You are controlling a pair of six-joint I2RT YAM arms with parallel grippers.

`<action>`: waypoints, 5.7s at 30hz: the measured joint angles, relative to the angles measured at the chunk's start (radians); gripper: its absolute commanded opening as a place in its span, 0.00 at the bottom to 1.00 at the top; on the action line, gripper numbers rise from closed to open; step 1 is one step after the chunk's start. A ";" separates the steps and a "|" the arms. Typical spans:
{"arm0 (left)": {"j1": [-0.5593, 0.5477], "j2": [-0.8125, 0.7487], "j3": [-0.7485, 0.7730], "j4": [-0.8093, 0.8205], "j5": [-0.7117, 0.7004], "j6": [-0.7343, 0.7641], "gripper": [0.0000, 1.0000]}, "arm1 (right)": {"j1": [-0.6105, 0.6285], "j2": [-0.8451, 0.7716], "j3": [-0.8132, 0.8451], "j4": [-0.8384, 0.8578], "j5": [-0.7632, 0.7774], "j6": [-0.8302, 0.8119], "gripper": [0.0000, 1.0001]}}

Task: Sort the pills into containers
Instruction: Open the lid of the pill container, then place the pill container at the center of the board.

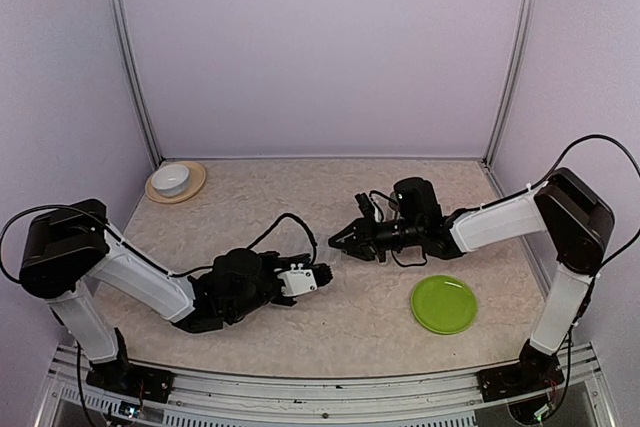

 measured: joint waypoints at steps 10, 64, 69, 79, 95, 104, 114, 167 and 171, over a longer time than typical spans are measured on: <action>0.000 0.000 0.003 -0.006 -0.011 -0.001 0.10 | 0.000 0.000 0.000 0.001 -0.003 0.000 0.00; 0.013 0.001 0.118 -0.293 -0.116 -0.172 0.00 | 0.000 0.088 0.118 -0.158 0.035 -0.149 0.67; 0.016 0.001 0.154 -0.357 -0.122 -0.198 0.00 | -0.005 0.087 0.145 -0.233 0.069 -0.206 0.72; 0.030 0.001 0.283 -0.534 -0.110 -0.271 0.00 | -0.009 0.013 0.211 -0.393 0.154 -0.334 0.75; 0.036 -0.036 0.383 -0.753 -0.053 -0.357 0.00 | -0.014 -0.037 0.212 -0.461 0.192 -0.412 0.90; 0.049 -0.033 0.488 -0.876 -0.014 -0.397 0.00 | -0.017 -0.109 0.176 -0.464 0.209 -0.449 0.88; 0.091 -0.009 0.568 -0.999 0.008 -0.452 0.00 | -0.043 -0.240 0.053 -0.444 0.230 -0.499 0.72; 0.162 0.182 0.820 -1.269 0.101 -0.530 0.04 | 0.002 0.122 0.081 -0.080 0.070 -0.540 0.58; 0.162 0.191 0.821 -1.273 0.102 -0.531 0.10 | 0.007 0.130 0.101 -0.097 0.083 -0.544 0.59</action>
